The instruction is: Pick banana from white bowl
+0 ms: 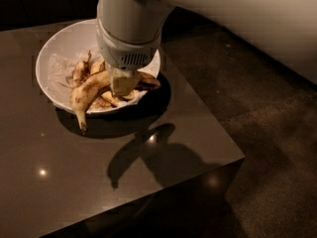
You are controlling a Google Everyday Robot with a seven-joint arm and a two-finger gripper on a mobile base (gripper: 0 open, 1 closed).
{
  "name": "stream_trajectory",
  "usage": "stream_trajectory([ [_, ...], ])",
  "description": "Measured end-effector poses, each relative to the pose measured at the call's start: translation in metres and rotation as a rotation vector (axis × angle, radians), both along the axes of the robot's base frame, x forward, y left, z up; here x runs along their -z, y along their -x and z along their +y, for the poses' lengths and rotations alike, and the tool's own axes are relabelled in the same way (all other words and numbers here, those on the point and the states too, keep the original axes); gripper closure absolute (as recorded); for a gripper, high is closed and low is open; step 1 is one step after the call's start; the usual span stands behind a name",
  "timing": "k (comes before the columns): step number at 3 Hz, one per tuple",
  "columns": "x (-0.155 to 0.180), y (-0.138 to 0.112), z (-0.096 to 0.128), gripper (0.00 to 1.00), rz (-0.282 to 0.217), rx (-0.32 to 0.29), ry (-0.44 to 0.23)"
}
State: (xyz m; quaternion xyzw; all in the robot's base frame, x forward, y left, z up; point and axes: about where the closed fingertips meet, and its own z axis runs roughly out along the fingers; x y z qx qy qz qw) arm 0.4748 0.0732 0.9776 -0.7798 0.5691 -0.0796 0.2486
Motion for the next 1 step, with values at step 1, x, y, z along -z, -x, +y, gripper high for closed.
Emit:
stream_trajectory([
  [1,0.0000,0.0000,0.0000,1.00,0.000,0.000,0.000],
])
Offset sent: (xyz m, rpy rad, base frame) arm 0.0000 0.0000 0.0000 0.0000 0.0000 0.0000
